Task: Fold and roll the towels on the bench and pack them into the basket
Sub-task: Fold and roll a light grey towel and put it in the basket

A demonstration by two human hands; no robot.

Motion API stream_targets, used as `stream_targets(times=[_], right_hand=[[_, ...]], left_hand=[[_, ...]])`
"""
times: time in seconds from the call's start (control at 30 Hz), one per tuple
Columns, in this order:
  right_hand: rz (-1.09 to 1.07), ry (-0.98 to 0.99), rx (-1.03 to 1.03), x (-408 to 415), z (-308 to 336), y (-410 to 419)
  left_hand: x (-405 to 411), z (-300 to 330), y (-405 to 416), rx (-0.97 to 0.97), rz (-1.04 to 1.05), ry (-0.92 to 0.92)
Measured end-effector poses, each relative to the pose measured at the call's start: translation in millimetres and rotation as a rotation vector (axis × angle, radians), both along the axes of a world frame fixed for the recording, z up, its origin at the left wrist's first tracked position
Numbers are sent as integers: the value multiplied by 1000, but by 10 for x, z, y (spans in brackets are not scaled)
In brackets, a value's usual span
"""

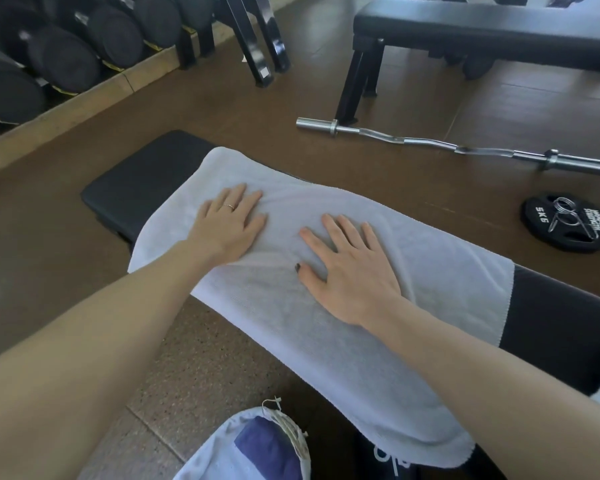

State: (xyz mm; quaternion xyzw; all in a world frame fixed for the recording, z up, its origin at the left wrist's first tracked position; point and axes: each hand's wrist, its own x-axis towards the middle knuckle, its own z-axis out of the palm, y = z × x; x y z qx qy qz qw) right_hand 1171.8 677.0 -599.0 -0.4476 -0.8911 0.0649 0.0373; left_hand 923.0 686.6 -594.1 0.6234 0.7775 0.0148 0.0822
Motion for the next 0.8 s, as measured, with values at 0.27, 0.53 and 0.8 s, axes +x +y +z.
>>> stream_targets(times=[0.27,0.53,0.8], right_hand=[[21,-25,-26,6,23,17],[12,-29,-20,-10,21,17],[-1,-34,-14,-14,11,8]], left_hand=[[-450,154,-122,-94,329,-3],[-924,402,-392,-18,728,-105],[-971,545,-394,114,411,-121]])
